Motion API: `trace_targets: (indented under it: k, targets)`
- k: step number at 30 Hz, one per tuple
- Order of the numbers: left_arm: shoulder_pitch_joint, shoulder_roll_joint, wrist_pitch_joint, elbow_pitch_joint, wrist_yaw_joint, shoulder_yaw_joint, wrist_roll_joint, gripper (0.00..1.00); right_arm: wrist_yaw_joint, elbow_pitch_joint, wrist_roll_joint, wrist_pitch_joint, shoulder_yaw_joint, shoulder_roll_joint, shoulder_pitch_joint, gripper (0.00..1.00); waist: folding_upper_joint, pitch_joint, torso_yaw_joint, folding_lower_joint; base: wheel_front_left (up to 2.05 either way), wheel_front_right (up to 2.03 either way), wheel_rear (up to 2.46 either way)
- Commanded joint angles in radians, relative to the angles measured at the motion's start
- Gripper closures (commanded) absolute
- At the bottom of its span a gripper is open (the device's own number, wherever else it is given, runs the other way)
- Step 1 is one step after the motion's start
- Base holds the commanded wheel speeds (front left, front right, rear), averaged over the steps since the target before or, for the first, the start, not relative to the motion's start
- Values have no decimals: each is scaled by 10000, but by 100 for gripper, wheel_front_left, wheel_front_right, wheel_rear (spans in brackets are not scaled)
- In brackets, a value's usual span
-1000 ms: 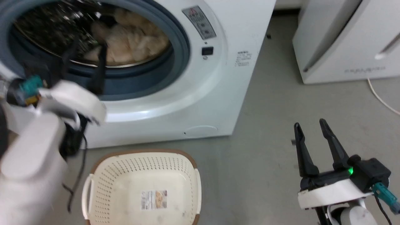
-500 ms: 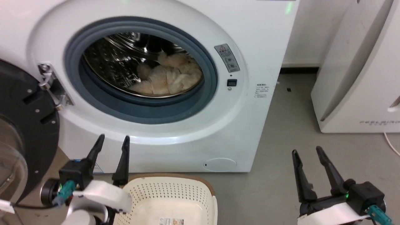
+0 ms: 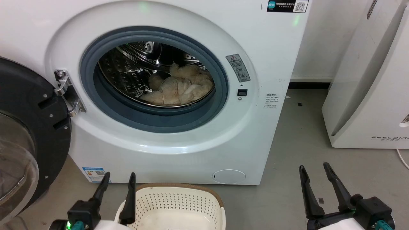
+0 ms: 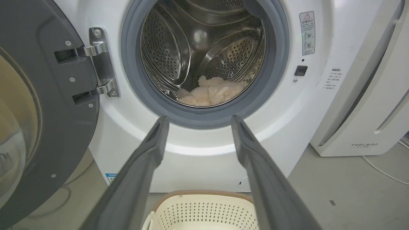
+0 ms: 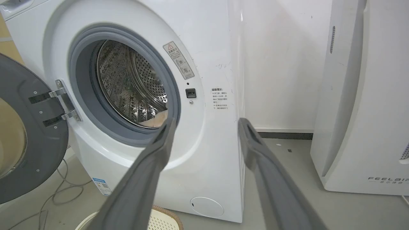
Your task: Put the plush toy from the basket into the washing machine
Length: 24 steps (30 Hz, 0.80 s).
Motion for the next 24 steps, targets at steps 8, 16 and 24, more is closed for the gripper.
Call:
trace_targets:
  k: [8, 16, 24]
  targets:
    - [561, -360, -55, -14, -264, 145, 623, 0, -7, 38, 23, -46, 97, 7, 140, 0, 0, -27, -2, 2, 0, 0, 0]
    - [536, -481, 37, -27, -345, 192, 658, 100, 0, 32, -11, 24, 80, 0, -16, 100, 0, -39, -29, 2, 0, 0, 0]
    - [494, -666, 200, -65, -467, 404, 927, 100, -1, -2, -130, 188, 29, 1, -56, 100, 0, -26, -44, 2, 0, 0, 0]
